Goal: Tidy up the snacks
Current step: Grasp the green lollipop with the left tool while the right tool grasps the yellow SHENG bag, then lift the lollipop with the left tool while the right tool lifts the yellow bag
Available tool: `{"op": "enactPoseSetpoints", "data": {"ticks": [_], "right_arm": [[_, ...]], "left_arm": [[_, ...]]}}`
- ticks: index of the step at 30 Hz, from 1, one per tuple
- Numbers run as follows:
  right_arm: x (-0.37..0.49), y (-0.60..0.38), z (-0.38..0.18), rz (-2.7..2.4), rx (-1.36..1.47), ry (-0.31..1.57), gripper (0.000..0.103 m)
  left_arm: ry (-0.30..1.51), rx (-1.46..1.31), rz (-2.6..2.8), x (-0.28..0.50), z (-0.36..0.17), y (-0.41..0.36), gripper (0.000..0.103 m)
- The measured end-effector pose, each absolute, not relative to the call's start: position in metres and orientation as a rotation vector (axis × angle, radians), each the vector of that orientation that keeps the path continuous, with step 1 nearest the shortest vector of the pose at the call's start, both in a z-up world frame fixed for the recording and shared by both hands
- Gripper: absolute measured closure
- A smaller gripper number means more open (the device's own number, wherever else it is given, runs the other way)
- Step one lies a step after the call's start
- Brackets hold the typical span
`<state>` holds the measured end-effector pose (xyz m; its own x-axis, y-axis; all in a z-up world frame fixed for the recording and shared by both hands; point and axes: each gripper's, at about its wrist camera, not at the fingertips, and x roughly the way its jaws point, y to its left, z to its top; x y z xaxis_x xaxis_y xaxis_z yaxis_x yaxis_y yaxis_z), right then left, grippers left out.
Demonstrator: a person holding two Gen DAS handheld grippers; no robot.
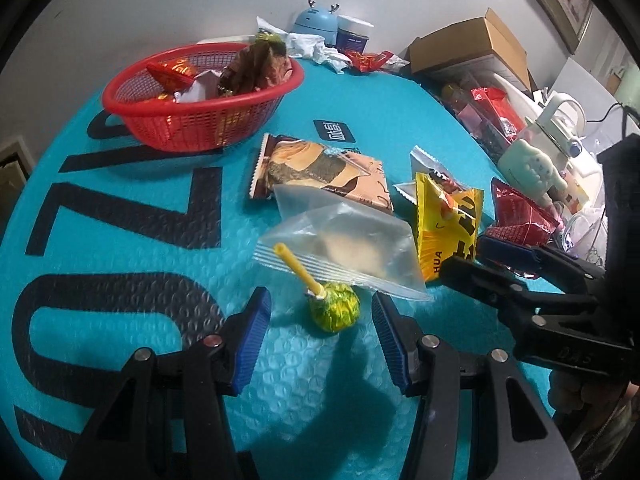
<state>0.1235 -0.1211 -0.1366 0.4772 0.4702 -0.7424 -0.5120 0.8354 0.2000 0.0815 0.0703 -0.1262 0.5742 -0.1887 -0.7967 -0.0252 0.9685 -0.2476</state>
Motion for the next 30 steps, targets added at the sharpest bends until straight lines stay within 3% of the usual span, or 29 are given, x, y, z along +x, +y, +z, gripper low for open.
{"op": "enactPoseSetpoints", "data": {"ticks": [3,5,9,30], "right_arm": [[0.127,-0.121,-0.14,0.613,-0.034,0.898,0.039],[0.128,-0.121,-0.141,0.624,-0.032,0.901,0.057],[0.125,-0.124,-0.142,0.64,-0.006,0.908,0.068],[0.059,-0.16,-0.139,0.707,0.009,0.96,0.07]], "left_arm": [[0.955,-0.228,-0.107,0.085,-0.129,0.068,0.077],[0.949,-0.217,-0.107,0.085,-0.128,0.067,0.077],[0.953,-0.212,-0.12,0.081,-0.127,0.064,0.078],[1.007,-0.193,-0.225,0.028,-0.114,0.031,0.078]]}}
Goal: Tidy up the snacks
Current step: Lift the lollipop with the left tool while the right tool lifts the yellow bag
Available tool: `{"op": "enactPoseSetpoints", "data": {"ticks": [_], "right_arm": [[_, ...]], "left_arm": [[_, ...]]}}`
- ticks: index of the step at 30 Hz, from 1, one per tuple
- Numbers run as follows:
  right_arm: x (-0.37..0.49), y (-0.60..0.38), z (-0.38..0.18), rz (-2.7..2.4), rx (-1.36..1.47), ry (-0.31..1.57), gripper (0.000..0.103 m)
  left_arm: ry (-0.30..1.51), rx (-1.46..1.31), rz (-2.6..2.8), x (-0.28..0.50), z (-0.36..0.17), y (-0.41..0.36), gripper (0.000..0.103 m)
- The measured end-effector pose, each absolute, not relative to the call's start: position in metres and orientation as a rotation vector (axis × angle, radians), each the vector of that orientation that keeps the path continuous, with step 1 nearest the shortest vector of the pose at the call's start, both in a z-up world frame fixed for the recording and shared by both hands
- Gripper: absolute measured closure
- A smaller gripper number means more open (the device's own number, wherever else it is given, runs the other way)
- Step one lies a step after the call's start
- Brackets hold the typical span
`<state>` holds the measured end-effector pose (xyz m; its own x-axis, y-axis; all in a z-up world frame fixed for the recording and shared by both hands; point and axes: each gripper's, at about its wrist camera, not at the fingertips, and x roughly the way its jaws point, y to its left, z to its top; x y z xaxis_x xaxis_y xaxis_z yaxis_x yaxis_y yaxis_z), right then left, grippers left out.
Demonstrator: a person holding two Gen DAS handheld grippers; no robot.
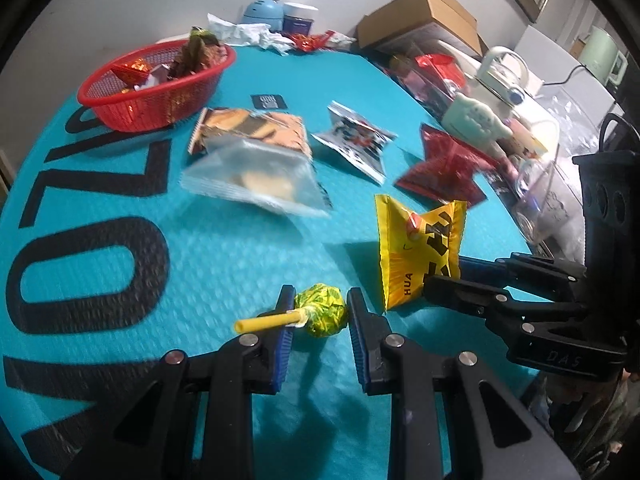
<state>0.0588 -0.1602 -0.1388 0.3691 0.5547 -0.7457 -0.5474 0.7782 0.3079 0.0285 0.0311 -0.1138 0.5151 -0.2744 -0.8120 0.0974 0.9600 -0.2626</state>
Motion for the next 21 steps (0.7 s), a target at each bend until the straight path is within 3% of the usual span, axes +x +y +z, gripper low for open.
{"op": "enactPoseSetpoints", "data": {"ticks": [7,9,10,11,21], "right_arm": [[0.047,-0.166,-0.14,0.72,0.015,0.982,0.068],[0.047,-0.167,-0.14,0.716,0.027,0.983,0.057],[0.049,-0.166,-0.14,0.705,0.035,0.983,0.045],[0.05,-0.165,-0.14,0.696,0.04,0.979,0.041],[0.057,-0.15,-0.148,0.665,0.011,0.96,0.041]], "left_arm": [[1.033,-0.188,-0.245,0.024,-0.12,0.023,0.078],[1.037,-0.192,-0.241,0.024,-0.121,0.024,0.078],[1.037,-0.192,-0.237,0.024,-0.122,0.025,0.078],[1.037,-0.192,-0.233,0.025,-0.122,0.026,0.078],[1.038,-0.22,-0.209,0.026,-0.125,0.036,0.078]]}}
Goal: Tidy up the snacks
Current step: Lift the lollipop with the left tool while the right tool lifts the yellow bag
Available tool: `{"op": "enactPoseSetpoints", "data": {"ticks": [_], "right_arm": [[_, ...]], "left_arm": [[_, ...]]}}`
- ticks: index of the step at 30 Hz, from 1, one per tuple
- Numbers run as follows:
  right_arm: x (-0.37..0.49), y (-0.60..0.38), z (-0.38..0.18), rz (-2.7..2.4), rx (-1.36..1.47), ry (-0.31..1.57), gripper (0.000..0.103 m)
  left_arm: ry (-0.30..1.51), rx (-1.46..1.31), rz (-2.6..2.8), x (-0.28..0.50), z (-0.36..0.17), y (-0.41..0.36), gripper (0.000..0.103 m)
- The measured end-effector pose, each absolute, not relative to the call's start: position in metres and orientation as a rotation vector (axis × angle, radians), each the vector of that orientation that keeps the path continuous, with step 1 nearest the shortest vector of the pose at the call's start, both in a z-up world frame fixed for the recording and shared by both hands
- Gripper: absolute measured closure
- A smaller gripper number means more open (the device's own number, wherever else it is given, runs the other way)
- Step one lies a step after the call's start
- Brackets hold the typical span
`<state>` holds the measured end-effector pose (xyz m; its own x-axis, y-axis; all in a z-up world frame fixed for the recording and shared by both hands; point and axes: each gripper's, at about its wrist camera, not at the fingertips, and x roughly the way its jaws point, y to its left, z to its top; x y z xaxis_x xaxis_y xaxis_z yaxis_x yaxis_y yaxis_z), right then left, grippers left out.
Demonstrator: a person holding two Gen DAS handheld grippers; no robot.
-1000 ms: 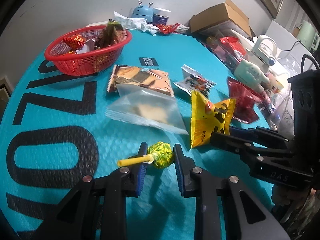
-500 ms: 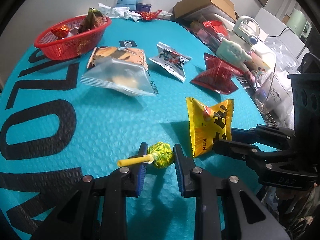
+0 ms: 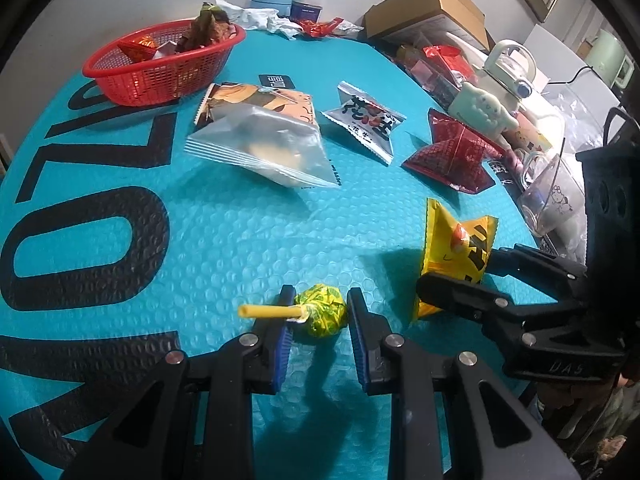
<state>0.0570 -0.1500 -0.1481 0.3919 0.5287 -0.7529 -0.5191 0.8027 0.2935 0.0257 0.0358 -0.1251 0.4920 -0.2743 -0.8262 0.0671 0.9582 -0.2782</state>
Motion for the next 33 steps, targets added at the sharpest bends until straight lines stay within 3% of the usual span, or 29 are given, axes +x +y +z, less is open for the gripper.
{"op": "enactPoseSetpoints", "data": {"ticks": [1,3,4,33], "right_arm": [[0.056,-0.149,-0.148,0.667,0.005,0.957,0.042],[0.053,-0.149,-0.148,0.679,0.002,0.951,0.055],[0.053,-0.149,-0.148,0.681,0.002,0.95,0.067],[0.033,-0.16,-0.095,0.706,0.024,0.81,0.072]], "left_arm": [[1.037,-0.22,-0.209,0.026,-0.125,0.036,0.078],[1.035,-0.214,-0.21,0.026,-0.125,0.035,0.078],[1.035,-0.214,-0.211,0.026,-0.125,0.035,0.078],[0.915,-0.211,-0.28,0.012,-0.073,0.032,0.078]]}}
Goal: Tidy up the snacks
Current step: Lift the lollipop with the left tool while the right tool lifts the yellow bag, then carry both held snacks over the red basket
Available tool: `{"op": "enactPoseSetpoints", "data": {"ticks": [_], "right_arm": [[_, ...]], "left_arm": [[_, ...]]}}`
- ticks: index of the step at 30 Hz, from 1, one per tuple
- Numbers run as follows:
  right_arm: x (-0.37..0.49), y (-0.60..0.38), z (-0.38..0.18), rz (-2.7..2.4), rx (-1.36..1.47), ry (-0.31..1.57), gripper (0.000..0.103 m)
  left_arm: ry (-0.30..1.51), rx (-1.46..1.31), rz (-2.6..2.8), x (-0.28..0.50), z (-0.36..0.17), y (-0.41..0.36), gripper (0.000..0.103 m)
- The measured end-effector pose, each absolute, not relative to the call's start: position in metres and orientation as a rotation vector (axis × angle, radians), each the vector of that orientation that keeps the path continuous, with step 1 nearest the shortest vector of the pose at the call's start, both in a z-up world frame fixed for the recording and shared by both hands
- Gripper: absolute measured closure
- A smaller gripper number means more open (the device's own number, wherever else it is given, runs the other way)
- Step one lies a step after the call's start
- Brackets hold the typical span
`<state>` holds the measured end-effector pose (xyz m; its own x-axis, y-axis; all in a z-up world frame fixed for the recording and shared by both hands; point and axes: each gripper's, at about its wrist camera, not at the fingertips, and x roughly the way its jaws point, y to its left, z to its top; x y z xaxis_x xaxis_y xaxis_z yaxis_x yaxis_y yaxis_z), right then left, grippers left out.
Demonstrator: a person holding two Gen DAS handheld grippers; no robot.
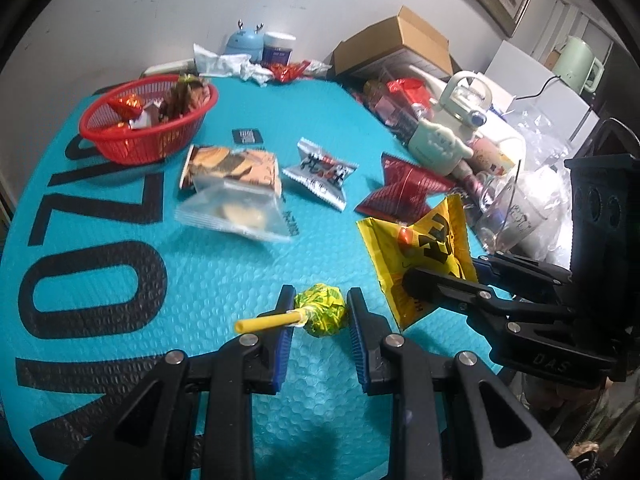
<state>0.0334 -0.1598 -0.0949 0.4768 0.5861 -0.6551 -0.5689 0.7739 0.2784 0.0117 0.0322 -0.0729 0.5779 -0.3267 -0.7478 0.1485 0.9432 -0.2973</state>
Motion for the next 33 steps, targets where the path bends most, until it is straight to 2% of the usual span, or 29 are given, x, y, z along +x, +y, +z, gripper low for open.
{"op": "enactPoseSetpoints", "data": {"ticks": [33], "right_arm": [[0.08,-0.106,0.022,0.802,-0.106,0.514,0.072]], "left_arm": [[0.559,-0.15,-0.183,0.055,0.051,0.082,0.078]]}}
